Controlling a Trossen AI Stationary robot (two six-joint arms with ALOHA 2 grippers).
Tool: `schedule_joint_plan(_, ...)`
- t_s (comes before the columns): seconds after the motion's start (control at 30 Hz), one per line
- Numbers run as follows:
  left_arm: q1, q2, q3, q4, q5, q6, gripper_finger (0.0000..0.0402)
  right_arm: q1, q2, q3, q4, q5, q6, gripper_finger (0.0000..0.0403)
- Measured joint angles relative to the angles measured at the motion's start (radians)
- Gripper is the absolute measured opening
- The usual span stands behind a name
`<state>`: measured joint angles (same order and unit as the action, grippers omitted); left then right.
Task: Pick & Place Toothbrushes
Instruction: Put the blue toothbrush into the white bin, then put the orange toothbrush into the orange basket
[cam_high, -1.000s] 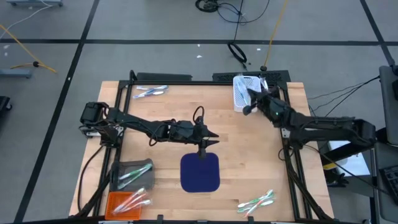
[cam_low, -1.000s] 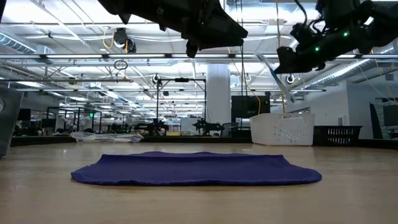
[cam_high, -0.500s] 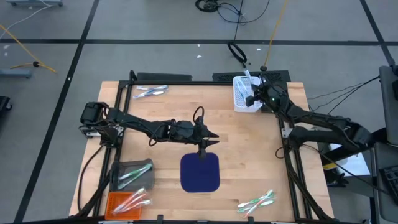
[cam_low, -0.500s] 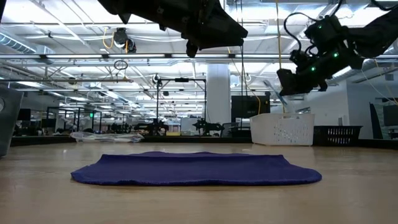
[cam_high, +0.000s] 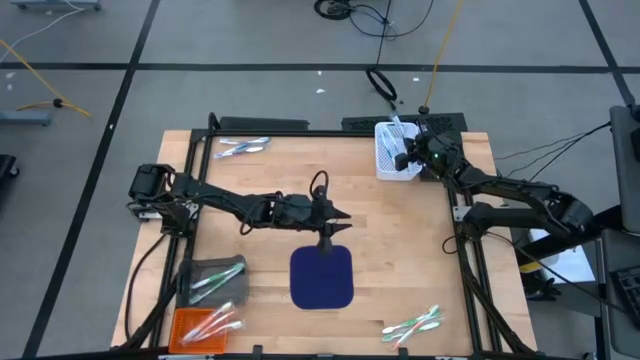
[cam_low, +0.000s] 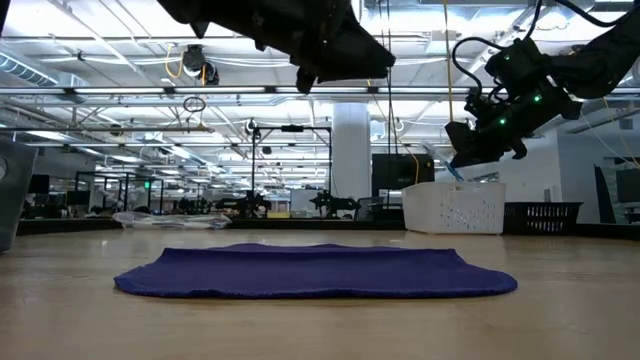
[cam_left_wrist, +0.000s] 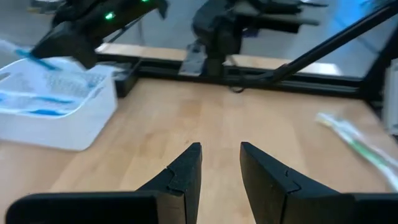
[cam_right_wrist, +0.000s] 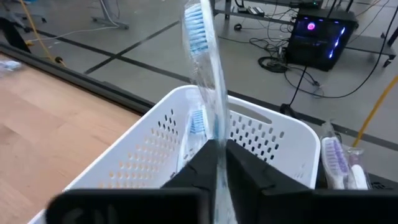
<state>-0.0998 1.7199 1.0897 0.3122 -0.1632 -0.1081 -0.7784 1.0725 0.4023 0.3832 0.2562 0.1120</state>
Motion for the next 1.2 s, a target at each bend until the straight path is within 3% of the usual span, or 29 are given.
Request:
schedule_joint_plan(0.33, 0.0, 0.001, 0.0, -0.05, -0.075, 0.0, 0.0113, 0.0, 0.0, 0.0, 0.0, 0.0, -0.016, 0.0137)
schedule_joint_plan(0.57, 0.023, 0.001, 0.0, -0.084, -0.128, -0.01, 0.0113, 0.001, 0.0, 0.0, 0.0, -0.027, -0.006, 0.0168)
schedule_joint_plan(0.93, 0.151, -0.023, -0.001, -0.281, -0.141, -0.117, 0.0113, 0.001, -0.001, 0.0, 0.047, -0.319, 0.01, 0.0165)
schedule_joint_plan(1.2, 0.18, -0.026, -0.001, -0.292, -0.126, -0.127, 0.0113, 0.075, -0.001, 0.0, 0.048, -0.677, 0.042, 0.0163)
